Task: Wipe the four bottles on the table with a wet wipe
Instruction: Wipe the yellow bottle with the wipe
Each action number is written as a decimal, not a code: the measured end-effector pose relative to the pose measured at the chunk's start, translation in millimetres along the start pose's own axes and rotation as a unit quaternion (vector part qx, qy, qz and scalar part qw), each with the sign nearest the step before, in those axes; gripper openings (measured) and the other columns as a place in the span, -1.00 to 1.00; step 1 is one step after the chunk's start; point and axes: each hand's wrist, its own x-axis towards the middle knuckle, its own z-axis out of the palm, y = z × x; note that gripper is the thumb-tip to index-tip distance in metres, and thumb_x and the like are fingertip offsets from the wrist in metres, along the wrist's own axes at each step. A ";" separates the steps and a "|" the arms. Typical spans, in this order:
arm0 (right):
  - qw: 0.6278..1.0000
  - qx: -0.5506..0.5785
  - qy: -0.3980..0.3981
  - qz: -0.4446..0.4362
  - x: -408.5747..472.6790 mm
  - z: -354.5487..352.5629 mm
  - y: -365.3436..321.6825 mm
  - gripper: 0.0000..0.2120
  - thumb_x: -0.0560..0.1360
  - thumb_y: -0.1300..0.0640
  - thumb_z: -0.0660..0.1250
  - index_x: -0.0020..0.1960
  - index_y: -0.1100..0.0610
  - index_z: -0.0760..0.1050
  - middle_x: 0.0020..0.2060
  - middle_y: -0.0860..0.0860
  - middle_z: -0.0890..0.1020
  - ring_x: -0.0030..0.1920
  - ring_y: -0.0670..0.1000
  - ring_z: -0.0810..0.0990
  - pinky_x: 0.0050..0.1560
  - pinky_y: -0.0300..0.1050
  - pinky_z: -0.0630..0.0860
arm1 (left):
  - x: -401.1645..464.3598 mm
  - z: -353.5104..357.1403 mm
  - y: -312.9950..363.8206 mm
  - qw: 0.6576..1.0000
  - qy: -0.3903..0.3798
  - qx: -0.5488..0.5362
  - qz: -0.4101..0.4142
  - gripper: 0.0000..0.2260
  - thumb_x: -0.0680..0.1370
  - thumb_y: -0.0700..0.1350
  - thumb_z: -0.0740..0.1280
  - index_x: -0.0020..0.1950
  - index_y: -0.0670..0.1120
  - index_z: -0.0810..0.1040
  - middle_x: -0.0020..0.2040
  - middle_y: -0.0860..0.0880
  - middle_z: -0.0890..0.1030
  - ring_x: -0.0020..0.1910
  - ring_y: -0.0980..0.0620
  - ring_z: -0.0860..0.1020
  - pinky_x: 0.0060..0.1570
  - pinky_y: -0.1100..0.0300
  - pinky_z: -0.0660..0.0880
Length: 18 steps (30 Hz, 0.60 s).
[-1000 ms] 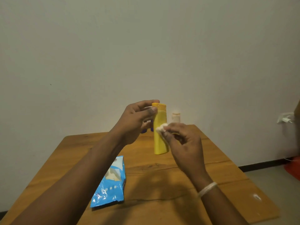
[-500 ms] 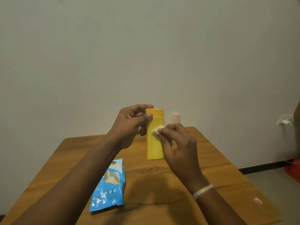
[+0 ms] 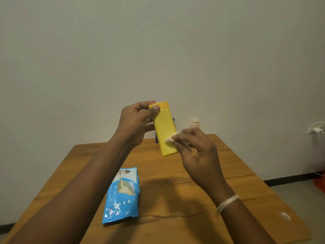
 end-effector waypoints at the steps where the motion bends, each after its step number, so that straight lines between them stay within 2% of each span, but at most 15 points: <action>1: 1.000 -0.005 0.000 -0.001 -10.0 1.8 2.5 -0.83 0.51 0.27 0.43 0.09 0.17 0.66 -0.01 0.01 0.62 0.04 -0.10 0.58 -0.06 -0.36 0.55 | 4.5 -1.2 -0.9 1.000 0.025 -0.007 -0.015 -0.83 0.55 -0.27 0.42 0.14 -0.20 0.60 -0.08 -0.12 0.67 -0.13 -0.08 0.67 -0.30 0.12 0.63; 3: 1.000 -0.004 0.028 -0.008 -19.0 6.4 7.0 -0.80 0.49 0.29 0.44 0.11 0.19 0.66 0.01 0.05 0.62 0.06 -0.06 0.58 -0.05 -0.31 0.58 | 11.3 -1.6 -6.5 0.995 0.079 -0.036 -0.055 -0.80 0.54 -0.29 0.43 0.16 -0.25 0.60 -0.05 -0.17 0.67 -0.13 -0.10 0.69 -0.27 0.09 0.65; 5: 0.995 -0.008 0.094 -0.026 -14.4 9.3 6.1 -0.80 0.49 0.33 0.43 0.11 0.24 0.66 0.01 0.10 0.62 0.06 -0.03 0.59 -0.03 -0.28 0.58 | 13.7 2.0 -15.6 0.986 0.110 -0.081 -0.091 -0.81 0.54 -0.32 0.42 0.15 -0.32 0.59 0.01 -0.25 0.67 -0.06 -0.17 0.70 -0.17 0.00 0.67; 8: 0.971 0.052 0.234 0.020 2.1 11.2 0.2 -0.84 0.53 0.32 0.40 0.09 0.22 0.66 -0.02 0.06 0.63 0.03 0.00 0.62 -0.05 -0.20 0.59 | 6.2 6.9 -30.2 0.978 0.088 -0.139 -0.131 -0.88 0.55 -0.34 0.39 0.06 -0.35 0.58 0.02 -0.26 0.67 -0.11 -0.14 0.72 -0.20 0.01 0.68; 10: 0.949 0.089 0.296 0.061 7.1 13.8 -4.6 -0.85 0.54 0.29 0.39 0.09 0.21 0.65 -0.02 0.03 0.63 0.04 -0.01 0.63 -0.04 -0.14 0.61 | -0.5 8.6 -37.1 0.975 0.066 -0.155 -0.146 -0.77 0.52 -0.35 0.42 0.16 -0.37 0.57 0.12 -0.26 0.66 -0.04 -0.14 0.71 -0.23 0.06 0.68; 12: 0.940 0.107 0.312 0.086 3.6 22.8 -10.6 -0.86 0.54 0.28 0.40 0.08 0.22 0.66 -0.01 0.05 0.64 0.05 0.00 0.63 -0.01 -0.16 0.62 | -4.7 8.6 -40.5 0.971 0.082 -0.172 -0.142 -0.73 0.52 -0.35 0.42 0.21 -0.37 0.55 0.10 -0.25 0.66 -0.03 -0.14 0.70 -0.25 0.07 0.68; 15: 0.942 0.112 0.298 0.108 -13.0 40.8 -22.8 -0.84 0.50 0.30 0.43 0.08 0.25 0.67 -0.02 0.07 0.65 0.07 -0.04 0.64 0.01 -0.31 0.59 | -5.2 6.1 -41.2 0.966 0.131 -0.185 -0.125 -0.77 0.52 -0.36 0.43 0.16 -0.35 0.55 -0.05 -0.20 0.66 -0.14 -0.12 0.69 -0.30 0.06 0.68; 18: 0.934 0.150 0.296 0.134 -8.3 37.4 -21.8 -0.87 0.51 0.26 0.43 0.05 0.17 0.68 -0.04 0.05 0.69 0.04 -0.05 0.66 -0.01 -0.35 0.57 | -8.7 1.3 -40.7 0.971 0.119 -0.178 -0.108 -0.71 0.53 -0.36 0.42 0.23 -0.37 0.52 -0.05 -0.21 0.67 -0.20 -0.09 0.73 -0.29 0.06 0.67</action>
